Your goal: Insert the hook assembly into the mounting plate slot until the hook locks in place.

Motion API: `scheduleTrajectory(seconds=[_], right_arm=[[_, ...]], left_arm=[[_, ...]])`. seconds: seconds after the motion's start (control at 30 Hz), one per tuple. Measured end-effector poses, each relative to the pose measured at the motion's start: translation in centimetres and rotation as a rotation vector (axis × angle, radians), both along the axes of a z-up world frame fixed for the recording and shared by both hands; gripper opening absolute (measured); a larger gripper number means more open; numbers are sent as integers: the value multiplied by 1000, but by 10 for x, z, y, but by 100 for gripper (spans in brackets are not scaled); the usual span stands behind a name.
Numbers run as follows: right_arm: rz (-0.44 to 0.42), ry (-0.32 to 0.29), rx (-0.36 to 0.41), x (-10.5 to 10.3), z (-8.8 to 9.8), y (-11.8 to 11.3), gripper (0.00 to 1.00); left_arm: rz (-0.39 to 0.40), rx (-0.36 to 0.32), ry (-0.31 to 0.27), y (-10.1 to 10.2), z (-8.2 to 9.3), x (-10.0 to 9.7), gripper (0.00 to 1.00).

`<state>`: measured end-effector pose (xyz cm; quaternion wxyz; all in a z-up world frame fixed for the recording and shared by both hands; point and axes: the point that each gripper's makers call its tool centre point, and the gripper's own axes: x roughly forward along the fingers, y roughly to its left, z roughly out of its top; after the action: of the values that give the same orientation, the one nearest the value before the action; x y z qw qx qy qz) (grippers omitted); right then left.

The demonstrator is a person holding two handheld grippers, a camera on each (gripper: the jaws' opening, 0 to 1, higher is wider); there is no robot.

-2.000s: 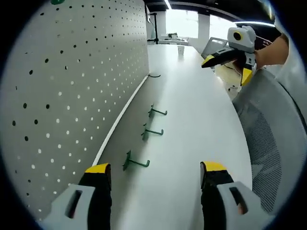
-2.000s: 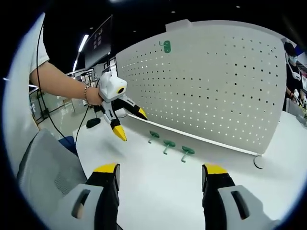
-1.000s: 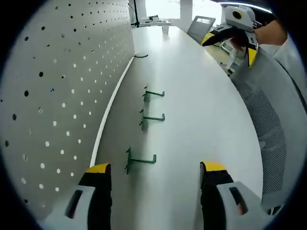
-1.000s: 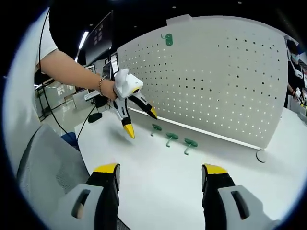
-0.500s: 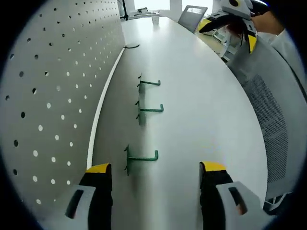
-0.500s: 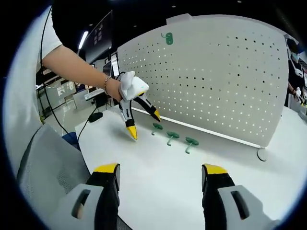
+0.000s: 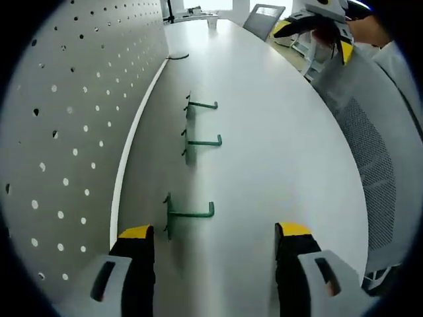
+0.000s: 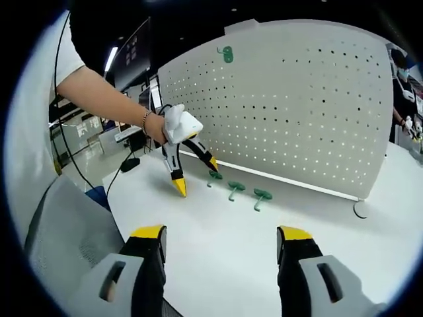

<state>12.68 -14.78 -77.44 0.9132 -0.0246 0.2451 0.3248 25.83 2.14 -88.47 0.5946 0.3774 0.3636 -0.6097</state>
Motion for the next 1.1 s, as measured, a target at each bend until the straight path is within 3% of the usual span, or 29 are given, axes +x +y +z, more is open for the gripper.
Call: scheduleTrajectory(seconds=[0.23, 0.87, 1.1], right_arm=[[-2, -1, 13, 0, 1, 1, 66], [-18, 2, 16, 2, 1, -3, 65], [-5, 5, 12, 0, -1, 0, 64]], left_arm=[[-7, -12, 1, 1, 2, 6, 71], [32, -26, -14, 0, 6, 22, 30], [50, -31, -22, -1, 6, 25, 25]])
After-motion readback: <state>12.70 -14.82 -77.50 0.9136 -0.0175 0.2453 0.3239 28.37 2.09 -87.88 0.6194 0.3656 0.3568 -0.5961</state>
